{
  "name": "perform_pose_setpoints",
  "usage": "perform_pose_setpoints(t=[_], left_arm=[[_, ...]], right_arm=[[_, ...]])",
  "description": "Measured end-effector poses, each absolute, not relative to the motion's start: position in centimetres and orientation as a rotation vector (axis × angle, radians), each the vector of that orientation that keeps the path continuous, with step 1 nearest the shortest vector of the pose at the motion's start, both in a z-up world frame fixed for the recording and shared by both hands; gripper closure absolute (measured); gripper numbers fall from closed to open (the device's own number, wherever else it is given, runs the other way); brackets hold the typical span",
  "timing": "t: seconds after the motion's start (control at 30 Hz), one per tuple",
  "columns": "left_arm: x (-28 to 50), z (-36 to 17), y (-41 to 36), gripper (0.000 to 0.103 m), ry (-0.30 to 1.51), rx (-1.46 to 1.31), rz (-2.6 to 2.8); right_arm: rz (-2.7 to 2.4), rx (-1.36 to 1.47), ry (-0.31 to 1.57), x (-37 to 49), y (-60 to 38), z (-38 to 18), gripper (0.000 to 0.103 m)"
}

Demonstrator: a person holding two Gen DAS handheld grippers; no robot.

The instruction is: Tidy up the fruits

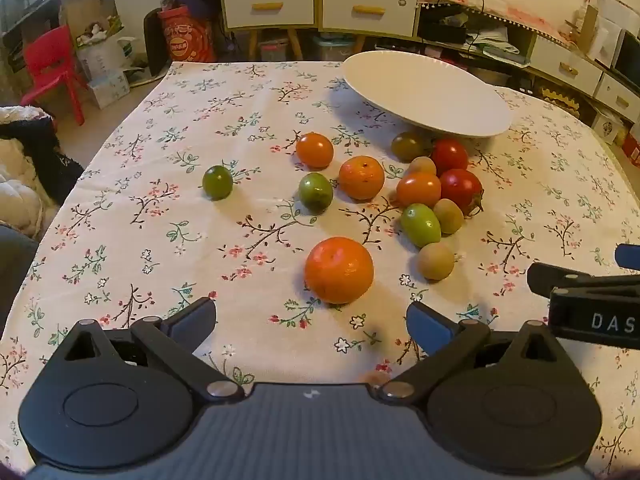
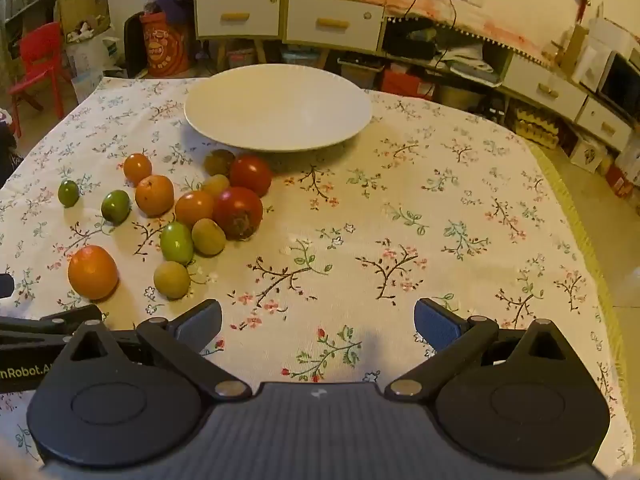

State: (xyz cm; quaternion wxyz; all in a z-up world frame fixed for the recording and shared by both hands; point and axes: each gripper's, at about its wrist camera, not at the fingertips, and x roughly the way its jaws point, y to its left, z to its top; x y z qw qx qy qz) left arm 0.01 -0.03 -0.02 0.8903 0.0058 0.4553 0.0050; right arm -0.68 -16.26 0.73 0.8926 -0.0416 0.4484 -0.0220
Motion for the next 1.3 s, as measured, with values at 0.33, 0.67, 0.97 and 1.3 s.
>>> perform_pose_setpoints(t=[0.33, 0.67, 0.97, 1.3], left_arm=[[0.0, 0.1, 0.2, 0.006, 0.928, 0.004, 0.030], [-0.3, 0.1, -0.1, 0.006, 0.925, 0.018, 0.035], [-0.2, 0.1, 0.0, 0.006, 0.924, 0.018, 0.033], [-0.3, 0.1, -0.1, 0.006, 0.926, 0.019, 0.033]], right_arm=[[-0.022, -0.093, 0.912, -1.0, -15.9, 1.8, 0.000], [-0.015, -0.112, 0.912, -1.2, -15.4, 1.1, 0.000], [-0.014, -0.110, 0.913, -1.3, -15.4, 1.1, 0.000], [-0.014, -0.108, 0.916, -1.4, -15.4, 1.2, 0.000]])
